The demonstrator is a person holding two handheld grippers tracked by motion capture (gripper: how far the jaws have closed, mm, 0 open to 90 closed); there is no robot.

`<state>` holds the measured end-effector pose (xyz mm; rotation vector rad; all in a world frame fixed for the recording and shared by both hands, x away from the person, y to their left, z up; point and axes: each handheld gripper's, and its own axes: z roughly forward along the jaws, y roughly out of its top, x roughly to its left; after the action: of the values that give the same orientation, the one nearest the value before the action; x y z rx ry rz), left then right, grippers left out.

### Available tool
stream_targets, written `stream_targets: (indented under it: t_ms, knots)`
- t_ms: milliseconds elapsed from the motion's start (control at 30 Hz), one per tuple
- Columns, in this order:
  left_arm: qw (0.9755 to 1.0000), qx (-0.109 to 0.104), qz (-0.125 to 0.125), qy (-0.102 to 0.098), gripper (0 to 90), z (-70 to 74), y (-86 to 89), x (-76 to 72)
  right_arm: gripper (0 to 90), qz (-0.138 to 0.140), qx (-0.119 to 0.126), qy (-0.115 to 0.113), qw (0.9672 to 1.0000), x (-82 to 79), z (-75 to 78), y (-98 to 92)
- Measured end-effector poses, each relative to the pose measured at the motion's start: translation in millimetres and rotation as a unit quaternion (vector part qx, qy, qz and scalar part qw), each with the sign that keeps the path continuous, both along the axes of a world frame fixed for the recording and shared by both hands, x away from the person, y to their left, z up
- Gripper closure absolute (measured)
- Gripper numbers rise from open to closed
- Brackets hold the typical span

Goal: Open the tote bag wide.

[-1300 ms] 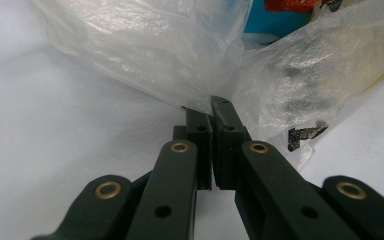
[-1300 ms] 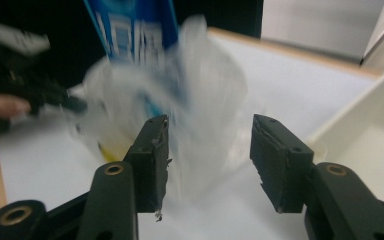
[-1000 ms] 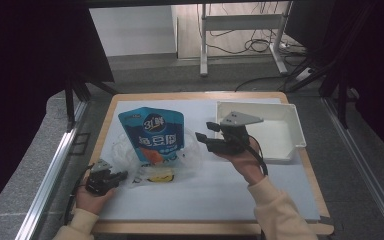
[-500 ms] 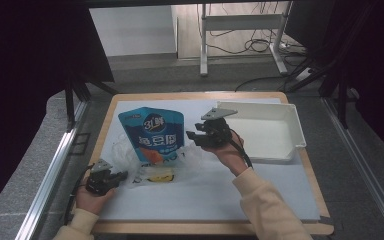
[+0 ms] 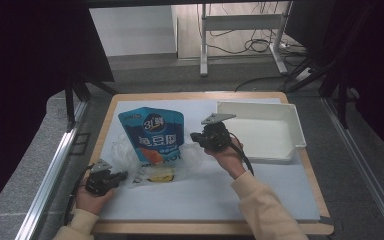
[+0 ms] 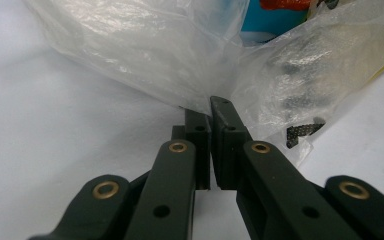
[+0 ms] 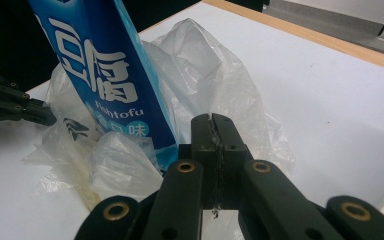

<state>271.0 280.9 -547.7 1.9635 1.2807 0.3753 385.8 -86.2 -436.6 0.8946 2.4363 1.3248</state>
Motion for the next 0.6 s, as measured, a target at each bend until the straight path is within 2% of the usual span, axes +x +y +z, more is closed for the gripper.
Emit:
stream_targets:
  t_ms: [433,533,600]
  knots:
    - [1.0000,0.000,-0.001,-0.004,80.7,-0.6,0.7,-2.6,88.7,0.002,0.001,-0.009,1.0000,-3.7,-2.8,-2.8]
    - [1.0000,0.000,0.004,-0.005,76.0,0.5,0.6,-6.6,88.7,0.004,0.002,-0.009,0.9999,-4.7,-2.4,-2.6]
    - [0.9999,0.001,0.006,-0.009,67.7,1.9,-0.3,-8.9,88.7,0.006,0.003,-0.010,0.9999,-5.1,-2.2,-2.5]
